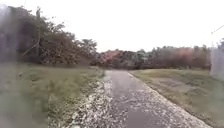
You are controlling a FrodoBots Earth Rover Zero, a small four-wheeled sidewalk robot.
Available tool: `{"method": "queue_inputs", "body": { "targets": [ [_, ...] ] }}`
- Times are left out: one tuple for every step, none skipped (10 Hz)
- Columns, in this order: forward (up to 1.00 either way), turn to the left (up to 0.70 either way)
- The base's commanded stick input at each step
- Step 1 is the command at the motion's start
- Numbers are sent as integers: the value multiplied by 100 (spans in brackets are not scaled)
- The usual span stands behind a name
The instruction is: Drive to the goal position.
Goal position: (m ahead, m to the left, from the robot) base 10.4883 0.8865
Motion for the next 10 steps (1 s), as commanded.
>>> {"method": "queue_inputs", "body": {
  "targets": [
    [100, 0],
    [100, 0],
    [100, 0],
    [100, 0],
    [100, 0],
    [100, 0],
    [100, 0],
    [100, 0],
    [100, 0],
    [100, 0]
  ]
}}
